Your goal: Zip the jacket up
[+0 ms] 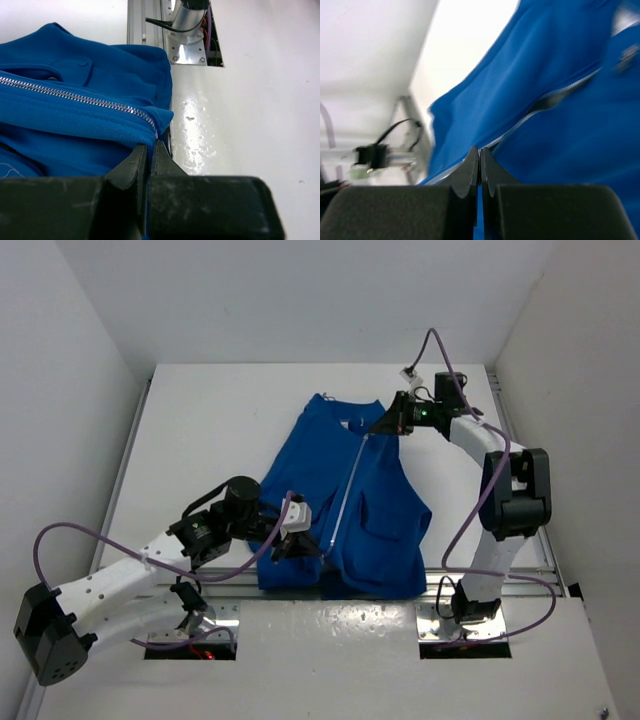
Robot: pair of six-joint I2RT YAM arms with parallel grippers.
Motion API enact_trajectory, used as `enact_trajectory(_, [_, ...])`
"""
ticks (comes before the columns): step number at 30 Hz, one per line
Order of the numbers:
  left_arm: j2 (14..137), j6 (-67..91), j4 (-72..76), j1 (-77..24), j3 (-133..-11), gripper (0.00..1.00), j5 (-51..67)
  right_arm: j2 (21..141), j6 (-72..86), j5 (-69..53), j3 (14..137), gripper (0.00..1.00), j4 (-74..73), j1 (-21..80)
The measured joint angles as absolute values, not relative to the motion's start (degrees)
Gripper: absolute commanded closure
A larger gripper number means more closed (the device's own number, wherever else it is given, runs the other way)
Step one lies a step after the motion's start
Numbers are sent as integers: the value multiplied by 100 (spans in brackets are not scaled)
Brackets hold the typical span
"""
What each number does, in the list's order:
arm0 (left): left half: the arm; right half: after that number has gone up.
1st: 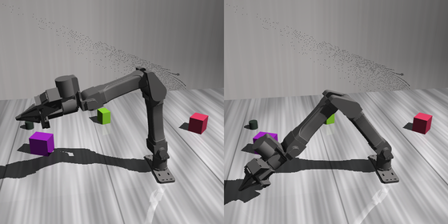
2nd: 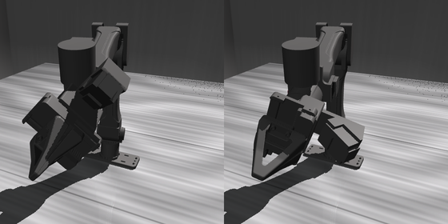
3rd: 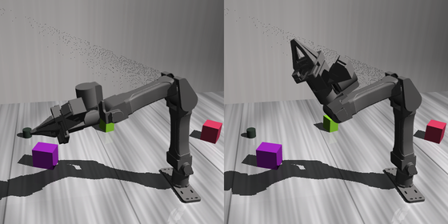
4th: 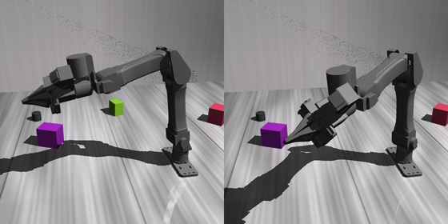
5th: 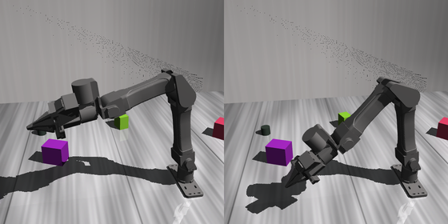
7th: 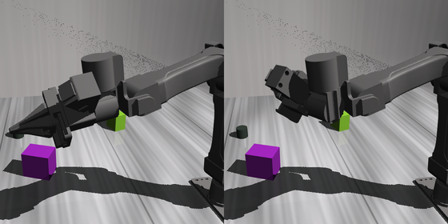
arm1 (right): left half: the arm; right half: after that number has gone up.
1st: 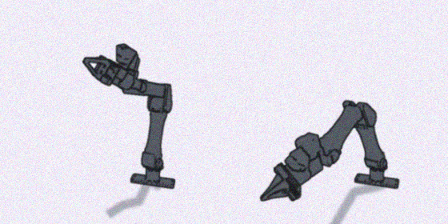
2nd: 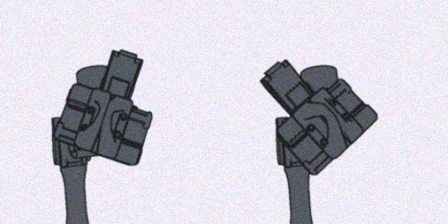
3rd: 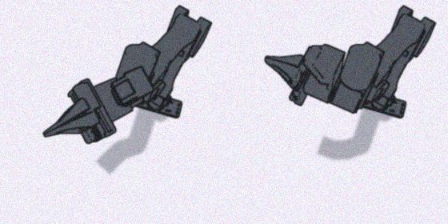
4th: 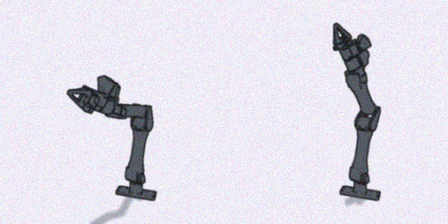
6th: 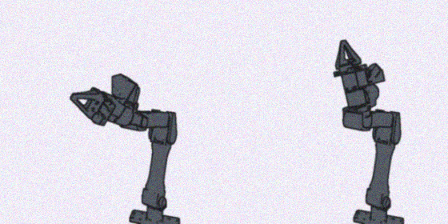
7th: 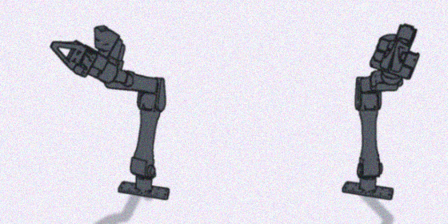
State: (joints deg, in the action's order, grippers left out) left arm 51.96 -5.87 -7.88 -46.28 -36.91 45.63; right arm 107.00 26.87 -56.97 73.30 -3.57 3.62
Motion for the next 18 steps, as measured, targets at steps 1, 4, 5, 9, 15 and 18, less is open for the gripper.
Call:
enact_trajectory(1, [5179,-631,-843,-4639,-3691,100,4560,10825,2574,-5603,7518,100,-469,318])
enact_trajectory(4, [5111,-764,-991,-4646,-3691,100,4515,11231,2307,-5332,8071,100,-755,215])
enact_trajectory(5, [5085,-810,-1044,-4646,-3691,100,4499,11367,2224,-5181,8246,100,-851,180])
enact_trajectory(9, [4980,-943,-1243,-4646,-3691,100,4456,11756,2047,-4755,8790,100,-1009,-16])
enact_trajectory(15, [4873,-1129,-1474,-4648,-3706,100,4272,12075,1835,-4101,9426,100,-1203,-281])
enact_trajectory(18, [4849,-1157,-1546,-4646,-3739,100,4202,12243,1726,-3778,9747,100,-1304,-379])
